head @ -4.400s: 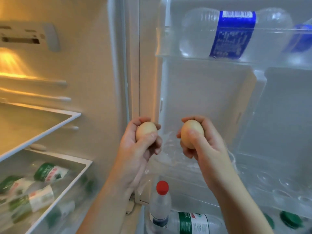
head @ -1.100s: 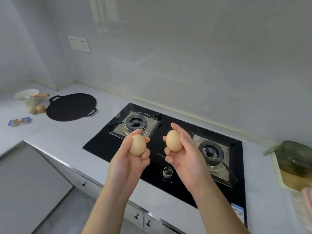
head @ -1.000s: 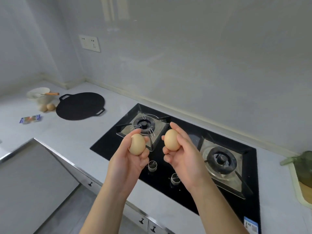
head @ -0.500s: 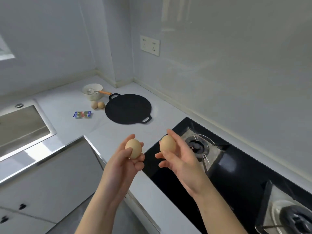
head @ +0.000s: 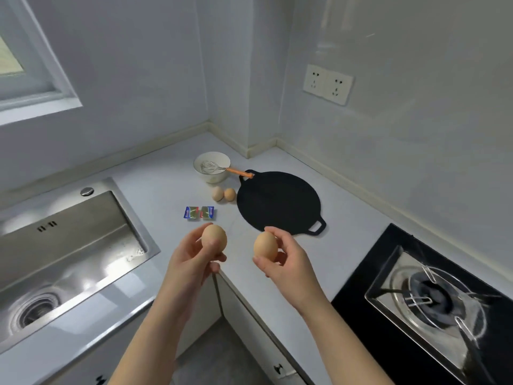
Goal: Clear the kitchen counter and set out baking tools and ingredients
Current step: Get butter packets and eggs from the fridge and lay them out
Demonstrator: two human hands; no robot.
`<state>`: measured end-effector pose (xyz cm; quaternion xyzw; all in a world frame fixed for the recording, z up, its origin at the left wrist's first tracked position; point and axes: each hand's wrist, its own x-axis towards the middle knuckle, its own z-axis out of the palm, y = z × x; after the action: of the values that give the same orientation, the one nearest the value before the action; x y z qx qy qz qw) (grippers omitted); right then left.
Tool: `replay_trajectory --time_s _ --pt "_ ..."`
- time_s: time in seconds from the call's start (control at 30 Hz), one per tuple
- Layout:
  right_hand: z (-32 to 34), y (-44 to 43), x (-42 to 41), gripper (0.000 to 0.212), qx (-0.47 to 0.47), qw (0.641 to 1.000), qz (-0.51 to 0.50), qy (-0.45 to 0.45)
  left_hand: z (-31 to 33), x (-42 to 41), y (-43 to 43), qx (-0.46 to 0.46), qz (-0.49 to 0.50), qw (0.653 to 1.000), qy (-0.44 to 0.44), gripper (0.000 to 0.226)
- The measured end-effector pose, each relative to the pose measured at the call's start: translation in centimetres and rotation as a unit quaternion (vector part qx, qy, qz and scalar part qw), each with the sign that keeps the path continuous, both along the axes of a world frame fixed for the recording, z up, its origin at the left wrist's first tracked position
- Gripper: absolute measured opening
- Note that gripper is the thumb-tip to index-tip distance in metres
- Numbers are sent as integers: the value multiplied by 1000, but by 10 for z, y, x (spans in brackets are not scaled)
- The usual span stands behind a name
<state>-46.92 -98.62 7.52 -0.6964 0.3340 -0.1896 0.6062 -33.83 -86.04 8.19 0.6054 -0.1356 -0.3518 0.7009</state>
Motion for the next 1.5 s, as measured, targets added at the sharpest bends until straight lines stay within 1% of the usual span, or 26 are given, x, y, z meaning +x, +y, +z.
replay_trajectory --time_s 0.07,0.17,0.27,0.3,0.37,0.43,0.53,0.6,0.7,0.77,0.97,1.17,1.33,1.5 --pt "-7 -10 30 51 -31 999 11 22 -8 27 -9 12 9 1000 -9 36" --pt "-26 -31 87 52 -57 996 44 46 -24 71 -24 46 34 998 -40 41" --pt "-46 -50 148 51 -94 990 62 79 -42 118 -38 100 58 989 -92 36" --pt "-51 -54 165 50 -122 986 67 93 -47 132 -42 123 61 984 -111 36" --pt "-61 -61 198 46 -203 964 91 147 -57 160 -49 165 60 974 -142 35" --pt "-69 -65 226 39 -280 927 127 216 -69 184 -55 197 44 963 -180 34" --pt "-82 -71 274 35 -351 882 155 273 -92 229 -64 250 18 941 -227 39" --pt "-92 -77 301 35 -373 864 157 300 -107 257 -75 282 -2 928 -245 43" --pt "-109 -87 336 32 -382 844 151 346 -131 294 -95 312 -54 909 -271 47" --pt "-115 -94 350 34 -378 836 158 365 -142 308 -107 327 -81 899 -281 47" --pt "-127 -110 383 34 -377 805 186 420 -167 337 -131 336 -104 893 -281 40" --pt "-132 -120 396 39 -342 799 181 460 -176 345 -151 344 -114 892 -270 40" --pt "-134 -121 400 38 -342 795 177 468 -178 350 -158 347 -135 888 -269 47" --pt "-134 -123 401 43 -338 793 177 474 -178 351 -158 345 -153 882 -281 54"
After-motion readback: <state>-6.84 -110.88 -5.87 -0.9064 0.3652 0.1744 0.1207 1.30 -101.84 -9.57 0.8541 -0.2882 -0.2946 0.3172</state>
